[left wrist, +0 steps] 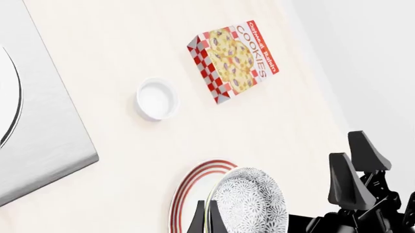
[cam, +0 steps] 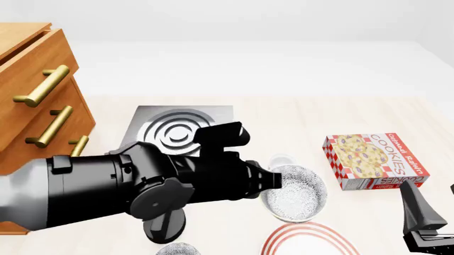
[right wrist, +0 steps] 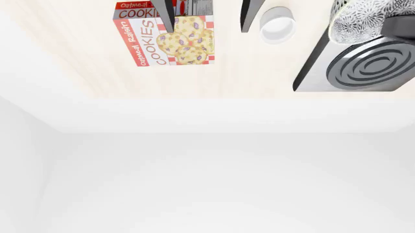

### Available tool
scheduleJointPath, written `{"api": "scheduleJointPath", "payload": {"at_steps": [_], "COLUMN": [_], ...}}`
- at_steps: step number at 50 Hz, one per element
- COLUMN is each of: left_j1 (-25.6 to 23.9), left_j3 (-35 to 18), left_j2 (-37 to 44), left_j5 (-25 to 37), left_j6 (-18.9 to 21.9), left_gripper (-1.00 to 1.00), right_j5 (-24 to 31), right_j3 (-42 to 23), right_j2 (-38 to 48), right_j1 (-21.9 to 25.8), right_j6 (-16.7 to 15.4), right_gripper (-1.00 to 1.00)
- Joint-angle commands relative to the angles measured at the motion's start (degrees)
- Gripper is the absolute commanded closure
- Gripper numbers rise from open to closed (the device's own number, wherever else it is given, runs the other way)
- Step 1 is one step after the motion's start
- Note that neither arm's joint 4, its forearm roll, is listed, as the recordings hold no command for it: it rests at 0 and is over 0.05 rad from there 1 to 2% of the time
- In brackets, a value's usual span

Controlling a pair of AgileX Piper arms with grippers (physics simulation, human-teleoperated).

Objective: Pick the akita bowl on the wooden cabinet and place it on the plate.

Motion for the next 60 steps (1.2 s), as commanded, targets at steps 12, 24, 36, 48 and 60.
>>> {"api": "scheduleJointPath", "payload": {"at_steps": [12, 24, 36, 48, 60], "left_j1": [-0.25, -0.57, -1.07, -1.66, -2.39], "left_j3": [0.43, 0.74, 0.89, 0.97, 0.79], "left_j2": [2.02, 3.35, 4.78, 6.26, 7.48], "left_j5": [-2.05, -3.05, -3.87, -4.69, -5.15], "left_j6": [-1.09, -1.32, -1.77, -2.19, -2.71], "left_gripper": [1.0, 1.0, 1.0, 1.0, 1.0], "right_j5": [0.0, 0.0, 0.0, 0.0, 0.0], "right_j3": [0.0, 0.0, 0.0, 0.0, 0.0], "right_j2": [-0.01, -0.01, 0.0, 0.0, -0.01], "right_j1": [0.01, -0.01, 0.0, 0.01, -0.01], "right_j6": [-0.03, -0.02, 0.0, -0.01, -0.01], "right_gripper": [-1.0, -1.0, -1.0, -1.0, -1.0]}}
